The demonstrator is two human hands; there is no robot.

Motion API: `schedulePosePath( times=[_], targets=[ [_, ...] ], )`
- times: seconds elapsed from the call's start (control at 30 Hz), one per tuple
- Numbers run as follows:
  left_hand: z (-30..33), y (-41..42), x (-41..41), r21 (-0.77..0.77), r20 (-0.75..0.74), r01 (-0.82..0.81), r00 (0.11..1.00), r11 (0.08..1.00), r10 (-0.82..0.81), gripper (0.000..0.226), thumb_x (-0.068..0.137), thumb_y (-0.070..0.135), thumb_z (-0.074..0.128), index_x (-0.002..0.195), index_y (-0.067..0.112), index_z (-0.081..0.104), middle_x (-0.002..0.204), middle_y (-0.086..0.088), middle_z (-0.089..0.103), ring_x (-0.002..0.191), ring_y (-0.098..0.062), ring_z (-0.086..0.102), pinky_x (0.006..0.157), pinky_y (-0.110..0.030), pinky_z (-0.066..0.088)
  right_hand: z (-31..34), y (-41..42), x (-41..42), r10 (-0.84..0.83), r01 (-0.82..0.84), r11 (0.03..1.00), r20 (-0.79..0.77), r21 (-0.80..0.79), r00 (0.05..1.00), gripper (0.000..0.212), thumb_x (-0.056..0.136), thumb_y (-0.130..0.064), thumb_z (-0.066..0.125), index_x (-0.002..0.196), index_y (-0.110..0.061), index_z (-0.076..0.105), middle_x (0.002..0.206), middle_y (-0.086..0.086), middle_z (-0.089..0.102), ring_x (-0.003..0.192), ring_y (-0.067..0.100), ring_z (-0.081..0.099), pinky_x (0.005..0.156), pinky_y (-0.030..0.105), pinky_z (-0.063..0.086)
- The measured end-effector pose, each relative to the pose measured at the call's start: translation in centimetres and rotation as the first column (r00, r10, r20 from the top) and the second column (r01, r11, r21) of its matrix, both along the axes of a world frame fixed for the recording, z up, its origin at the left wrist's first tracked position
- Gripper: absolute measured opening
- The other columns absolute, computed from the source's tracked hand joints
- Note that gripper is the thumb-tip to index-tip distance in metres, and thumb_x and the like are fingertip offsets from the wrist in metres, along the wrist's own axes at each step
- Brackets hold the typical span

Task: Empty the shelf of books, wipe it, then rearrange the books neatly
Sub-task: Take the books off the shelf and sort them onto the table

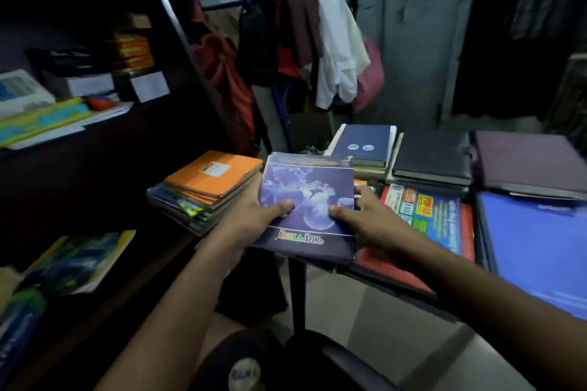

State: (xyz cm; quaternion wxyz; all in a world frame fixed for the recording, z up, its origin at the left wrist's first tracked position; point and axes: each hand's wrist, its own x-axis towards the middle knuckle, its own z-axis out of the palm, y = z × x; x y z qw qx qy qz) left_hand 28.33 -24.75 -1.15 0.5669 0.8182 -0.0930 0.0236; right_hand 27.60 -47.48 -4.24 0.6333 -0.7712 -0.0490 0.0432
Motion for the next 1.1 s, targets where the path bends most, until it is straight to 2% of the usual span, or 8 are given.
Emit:
schedulePosePath(
  times=[0.1, 0.2, 0.33, 0.5, 0.7, 0.83, 0.97, 1.1],
  targets=[
    [1.0, -1.5, 4.5, 0.162, -0.089, 0.0, 0.996, 0.987, 0.014, 0.046, 0.083, 0.028, 0.083, 0.123, 0.029, 0.061, 0.108, 0.01, 0.074, 0.093, -0.009, 0.072, 0.082, -0.029, 0.056, 0.4, -2.0, 1.5, 0.027, -0.03, 0.991, -0.023, -0.131, 0.999, 0.047, 0.083, -0.04, 0.069, 0.125, -0.026, 0.051, 0.102, 0.002, 0.073, 0.074, 0.016, 0.071, 0.055, 0.032, 0.054],
    [-0.2, -3.3, 7.6, 0.293, -0.144, 0.001, 0.989, 0.956, 0.043, 0.042, 0.078, 0.033, 0.086, 0.111, 0.024, 0.061, 0.106, 0.005, 0.073, 0.088, -0.014, 0.068, 0.087, -0.035, 0.055, 0.0, -3.0, 2.9, 0.019, -0.008, 0.957, 0.034, -0.291, 0.999, 0.031, 0.093, -0.027, 0.066, 0.123, -0.025, 0.056, 0.103, -0.003, 0.072, 0.071, 0.008, 0.07, 0.063, 0.028, 0.057],
    [-2.8, -5.0, 8.6, 0.483, -0.128, -0.016, 0.988, 0.875, 0.089, 0.045, 0.087, 0.033, 0.079, 0.124, 0.023, 0.056, 0.121, 0.001, 0.064, 0.104, -0.022, 0.062, 0.079, -0.026, 0.041, -0.3, -4.0, 4.7, -0.021, -0.032, 0.689, -0.064, -0.724, 0.998, 0.041, 0.087, -0.054, 0.067, 0.079, -0.014, 0.06, 0.07, -0.001, 0.065, 0.062, 0.017, 0.061, 0.058, 0.03, 0.044],
    [-4.2, -3.1, 7.6, 0.371, -0.062, -0.103, 0.989, 0.923, 0.136, 0.061, 0.088, 0.052, 0.068, 0.141, 0.03, 0.048, 0.135, 0.003, 0.061, 0.12, -0.02, 0.06, 0.104, -0.042, 0.048, 0.7, -3.2, 3.8, -0.062, 0.175, 0.403, 0.164, -0.898, 0.985, 0.052, 0.087, -0.067, 0.055, 0.098, -0.016, 0.055, 0.112, 0.011, 0.069, 0.1, 0.031, 0.064, 0.073, 0.037, 0.046],
    [-4.0, 4.9, 1.8, 0.018, 0.291, -0.454, 0.855, 0.891, 0.43, 0.01, 0.095, 0.034, 0.062, 0.101, 0.031, 0.069, 0.093, 0.008, 0.074, 0.085, -0.011, 0.071, 0.075, -0.04, 0.06, 3.3, 6.8, 0.6, 0.243, 0.042, 0.691, 0.287, -0.722, 0.926, 0.045, 0.089, -0.056, 0.059, 0.123, -0.028, 0.049, 0.108, 0.003, 0.066, 0.108, 0.027, 0.06, 0.082, 0.037, 0.046],
    [-5.9, 11.0, -0.1, 0.177, 0.394, -0.706, 0.689, 0.686, 0.608, 0.02, 0.096, 0.027, 0.065, 0.116, 0.025, 0.067, 0.115, 0.004, 0.065, 0.104, -0.018, 0.063, 0.087, -0.035, 0.053, 2.5, 13.5, 4.7, 0.342, -0.042, 0.746, 0.329, -0.664, 0.88, 0.049, 0.088, -0.051, 0.065, 0.124, -0.022, 0.05, 0.121, 0.008, 0.058, 0.115, 0.03, 0.055, 0.089, 0.038, 0.045],
    [-6.4, 14.2, 0.4, 0.415, 0.263, -0.606, 0.794, 0.678, 0.548, 0.067, 0.099, 0.044, 0.059, 0.156, 0.02, 0.034, 0.163, 0.001, 0.029, 0.149, -0.021, 0.025, 0.117, -0.039, 0.03, 4.1, 18.0, 12.1, 0.242, 0.077, 0.735, 0.366, -0.674, 0.898, 0.075, 0.089, -0.056, 0.064, 0.146, -0.013, 0.039, 0.139, 0.016, 0.042, 0.131, 0.038, 0.041, 0.105, 0.046, 0.038],
    [-6.0, 13.0, 2.1, 0.653, 0.228, -0.474, 0.867, 0.591, 0.443, 0.081, 0.099, 0.065, 0.04, 0.163, 0.023, 0.011, 0.17, 0.007, -0.005, 0.155, -0.014, -0.012, 0.125, -0.047, 0.004, 4.6, 20.1, 16.8, 0.238, 0.029, 0.642, 0.235, -0.766, 0.943, 0.083, 0.096, -0.061, 0.051, 0.152, -0.003, 0.031, 0.152, 0.022, 0.035, 0.14, 0.038, 0.035, 0.11, 0.045, 0.035]
  ],
)
